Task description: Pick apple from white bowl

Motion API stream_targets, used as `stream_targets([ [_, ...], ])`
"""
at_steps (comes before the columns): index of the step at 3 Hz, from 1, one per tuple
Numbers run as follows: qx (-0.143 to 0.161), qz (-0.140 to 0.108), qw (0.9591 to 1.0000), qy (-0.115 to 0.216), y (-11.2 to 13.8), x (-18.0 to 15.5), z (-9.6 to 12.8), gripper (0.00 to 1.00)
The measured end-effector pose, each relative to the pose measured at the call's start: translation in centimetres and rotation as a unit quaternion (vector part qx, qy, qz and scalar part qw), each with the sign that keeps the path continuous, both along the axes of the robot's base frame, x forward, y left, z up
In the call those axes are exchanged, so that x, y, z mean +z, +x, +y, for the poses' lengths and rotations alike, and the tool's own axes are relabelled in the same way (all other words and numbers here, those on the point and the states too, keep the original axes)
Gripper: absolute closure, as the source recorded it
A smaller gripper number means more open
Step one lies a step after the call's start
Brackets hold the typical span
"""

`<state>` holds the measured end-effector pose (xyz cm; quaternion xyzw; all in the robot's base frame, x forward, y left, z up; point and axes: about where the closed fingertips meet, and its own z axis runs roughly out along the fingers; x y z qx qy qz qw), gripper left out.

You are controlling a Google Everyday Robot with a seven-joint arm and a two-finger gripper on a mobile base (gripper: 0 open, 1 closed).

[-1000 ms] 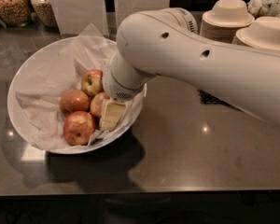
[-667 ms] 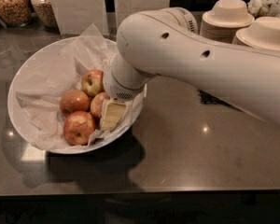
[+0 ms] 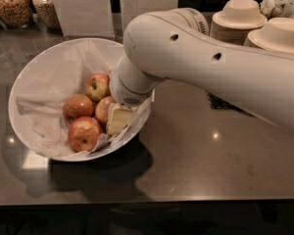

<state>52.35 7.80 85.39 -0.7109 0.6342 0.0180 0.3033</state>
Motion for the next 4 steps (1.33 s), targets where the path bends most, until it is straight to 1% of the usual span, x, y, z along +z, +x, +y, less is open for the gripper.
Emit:
stream_targets([
  [1, 0.0, 0.0, 1.0, 0.0, 0.0, 0.0, 0.0, 0.65],
  [2, 0.002, -0.013, 0.9999, -0.001, 0.0, 1.2, -0.1, 0.88],
  [3, -0.002, -0.056, 0.9984, -0.012, -0.5, 5.7, -1.2, 1.0],
  [4, -0.019, -0.118, 0.9923, -0.031, -2.0, 11.9, -2.8, 1.0],
])
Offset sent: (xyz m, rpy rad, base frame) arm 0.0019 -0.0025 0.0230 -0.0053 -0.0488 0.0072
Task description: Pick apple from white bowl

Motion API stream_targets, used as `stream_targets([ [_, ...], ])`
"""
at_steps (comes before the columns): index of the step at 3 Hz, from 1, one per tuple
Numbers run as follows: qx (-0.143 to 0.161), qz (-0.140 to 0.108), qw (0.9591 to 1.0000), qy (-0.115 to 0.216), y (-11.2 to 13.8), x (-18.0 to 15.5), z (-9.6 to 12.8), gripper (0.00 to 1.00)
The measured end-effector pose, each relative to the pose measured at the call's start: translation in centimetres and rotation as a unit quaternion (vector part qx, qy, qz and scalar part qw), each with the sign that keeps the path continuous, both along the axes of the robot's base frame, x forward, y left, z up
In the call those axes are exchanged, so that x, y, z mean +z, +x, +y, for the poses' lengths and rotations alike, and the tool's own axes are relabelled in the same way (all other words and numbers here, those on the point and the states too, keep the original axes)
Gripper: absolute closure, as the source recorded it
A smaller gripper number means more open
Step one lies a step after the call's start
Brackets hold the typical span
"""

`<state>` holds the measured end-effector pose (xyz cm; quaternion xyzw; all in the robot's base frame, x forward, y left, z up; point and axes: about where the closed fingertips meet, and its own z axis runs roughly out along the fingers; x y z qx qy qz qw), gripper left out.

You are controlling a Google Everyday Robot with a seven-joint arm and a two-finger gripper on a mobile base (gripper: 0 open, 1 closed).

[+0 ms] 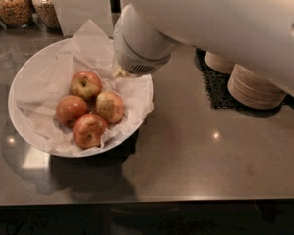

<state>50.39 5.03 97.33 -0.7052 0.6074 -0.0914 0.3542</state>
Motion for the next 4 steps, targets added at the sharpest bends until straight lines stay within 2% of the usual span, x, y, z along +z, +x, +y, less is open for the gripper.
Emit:
stream_targets([
  [1, 0.0, -0.009, 1.0, -0.001, -0.36, 0.85, 0.02, 1.0],
  [2, 0.0, -0.009, 1.0, -0.001, -0.36, 0.85, 0.02, 0.81],
  [4, 0.0, -0.009, 1.0, -0.001, -0.36, 0.85, 0.02, 0.35],
])
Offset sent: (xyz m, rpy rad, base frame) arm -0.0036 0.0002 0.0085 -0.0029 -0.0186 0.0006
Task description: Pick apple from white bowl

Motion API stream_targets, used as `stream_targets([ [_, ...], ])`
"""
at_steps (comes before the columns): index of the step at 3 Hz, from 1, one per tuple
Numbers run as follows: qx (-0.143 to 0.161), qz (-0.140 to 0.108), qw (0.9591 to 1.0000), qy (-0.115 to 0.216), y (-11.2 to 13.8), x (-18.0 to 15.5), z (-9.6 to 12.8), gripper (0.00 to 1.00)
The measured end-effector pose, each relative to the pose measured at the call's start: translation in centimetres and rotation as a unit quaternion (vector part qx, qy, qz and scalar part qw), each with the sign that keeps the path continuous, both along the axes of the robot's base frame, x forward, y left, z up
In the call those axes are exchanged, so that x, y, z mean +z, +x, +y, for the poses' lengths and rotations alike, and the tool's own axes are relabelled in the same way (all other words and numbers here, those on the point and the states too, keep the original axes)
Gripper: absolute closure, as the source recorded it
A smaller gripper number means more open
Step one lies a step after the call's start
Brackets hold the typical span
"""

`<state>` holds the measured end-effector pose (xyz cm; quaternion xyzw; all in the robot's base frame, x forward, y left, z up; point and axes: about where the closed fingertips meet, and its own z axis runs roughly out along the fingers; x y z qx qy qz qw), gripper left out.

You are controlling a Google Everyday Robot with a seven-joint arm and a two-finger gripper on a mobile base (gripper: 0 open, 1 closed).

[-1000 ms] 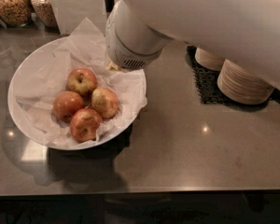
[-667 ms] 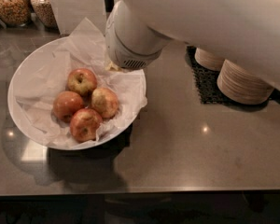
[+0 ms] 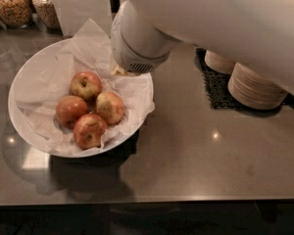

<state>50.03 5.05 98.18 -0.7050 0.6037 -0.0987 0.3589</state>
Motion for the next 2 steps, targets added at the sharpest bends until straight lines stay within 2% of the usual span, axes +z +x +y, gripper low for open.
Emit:
stream_targets([
  [1, 0.0, 0.0, 1.0, 0.0, -0.01, 0.01, 0.01, 0.11],
  [2, 0.001, -0.001, 1.0, 0.001, -0.09, 0.17, 0.11, 0.0],
])
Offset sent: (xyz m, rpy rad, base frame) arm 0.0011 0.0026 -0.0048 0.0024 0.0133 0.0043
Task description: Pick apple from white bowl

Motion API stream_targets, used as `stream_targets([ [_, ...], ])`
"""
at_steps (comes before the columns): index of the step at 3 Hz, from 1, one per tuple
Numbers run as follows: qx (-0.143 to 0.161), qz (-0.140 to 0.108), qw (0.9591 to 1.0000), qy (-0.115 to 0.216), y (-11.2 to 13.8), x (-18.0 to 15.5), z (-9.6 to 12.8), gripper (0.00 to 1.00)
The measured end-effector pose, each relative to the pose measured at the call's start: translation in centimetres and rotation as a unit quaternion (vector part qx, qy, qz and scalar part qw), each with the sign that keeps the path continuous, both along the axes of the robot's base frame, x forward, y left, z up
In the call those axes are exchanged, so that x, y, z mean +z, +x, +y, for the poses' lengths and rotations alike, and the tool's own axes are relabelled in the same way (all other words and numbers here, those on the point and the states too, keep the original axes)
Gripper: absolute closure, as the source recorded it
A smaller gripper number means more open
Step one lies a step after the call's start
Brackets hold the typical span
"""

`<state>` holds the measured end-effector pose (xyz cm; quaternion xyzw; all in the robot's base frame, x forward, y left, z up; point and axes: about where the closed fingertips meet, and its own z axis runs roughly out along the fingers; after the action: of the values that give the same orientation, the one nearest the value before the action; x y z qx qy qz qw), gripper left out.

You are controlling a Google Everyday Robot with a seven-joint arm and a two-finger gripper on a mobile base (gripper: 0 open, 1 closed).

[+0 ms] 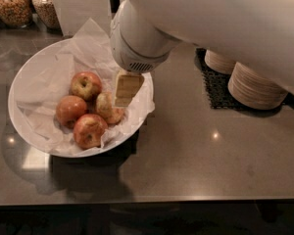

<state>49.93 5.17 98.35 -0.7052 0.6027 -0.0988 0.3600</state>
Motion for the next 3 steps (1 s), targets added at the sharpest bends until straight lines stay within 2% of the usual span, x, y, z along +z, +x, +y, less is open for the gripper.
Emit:
stream_targets([
  [1, 0.008, 0.007, 0.9999, 0.002, 0.0, -0.2, 0.8, 0.0],
  [3, 0.044, 0.034, 0.9984, 0.0, 0.6, -2.3, 4.5, 0.0],
])
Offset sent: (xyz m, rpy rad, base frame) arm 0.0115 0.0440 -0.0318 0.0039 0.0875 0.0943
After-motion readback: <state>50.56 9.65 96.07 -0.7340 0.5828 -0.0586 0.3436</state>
